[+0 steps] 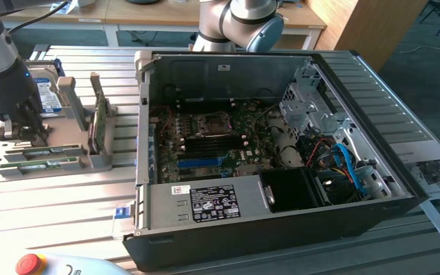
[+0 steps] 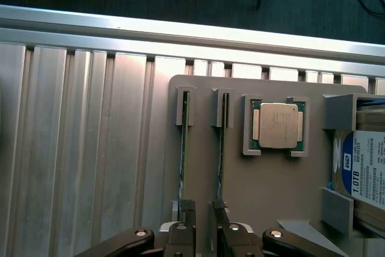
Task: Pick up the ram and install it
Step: 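Pick up the ram and move it above insertion slot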
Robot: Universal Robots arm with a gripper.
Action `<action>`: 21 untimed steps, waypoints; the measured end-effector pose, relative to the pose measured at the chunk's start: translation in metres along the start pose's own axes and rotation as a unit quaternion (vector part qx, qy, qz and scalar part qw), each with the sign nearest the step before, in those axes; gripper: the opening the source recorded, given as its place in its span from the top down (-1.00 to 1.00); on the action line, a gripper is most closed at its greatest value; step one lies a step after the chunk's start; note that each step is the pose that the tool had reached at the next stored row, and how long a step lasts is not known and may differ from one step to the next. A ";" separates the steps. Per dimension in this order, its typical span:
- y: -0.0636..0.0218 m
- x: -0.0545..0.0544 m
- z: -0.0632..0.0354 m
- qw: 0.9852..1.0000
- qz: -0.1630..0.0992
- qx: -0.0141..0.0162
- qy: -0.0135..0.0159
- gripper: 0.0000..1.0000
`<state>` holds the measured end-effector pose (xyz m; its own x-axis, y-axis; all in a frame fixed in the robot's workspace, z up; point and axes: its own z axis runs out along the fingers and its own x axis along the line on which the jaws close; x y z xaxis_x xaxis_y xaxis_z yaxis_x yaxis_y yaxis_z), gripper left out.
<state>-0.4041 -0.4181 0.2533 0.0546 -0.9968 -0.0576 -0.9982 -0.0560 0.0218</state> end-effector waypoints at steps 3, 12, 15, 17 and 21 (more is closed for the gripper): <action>0.0000 0.000 0.0000 1.000 0.000 0.000 0.000 0.51; -0.0032 0.001 0.0000 1.000 0.000 0.000 0.000 0.51; -0.0033 0.001 0.0003 1.000 0.000 0.000 0.000 0.51; -0.0032 0.003 0.0008 1.000 0.000 0.000 0.000 0.51; -0.0030 0.006 0.0018 1.000 0.000 0.000 0.000 0.51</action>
<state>-0.4008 -0.4237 0.2511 0.0546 -0.9968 -0.0576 -0.9982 -0.0559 0.0226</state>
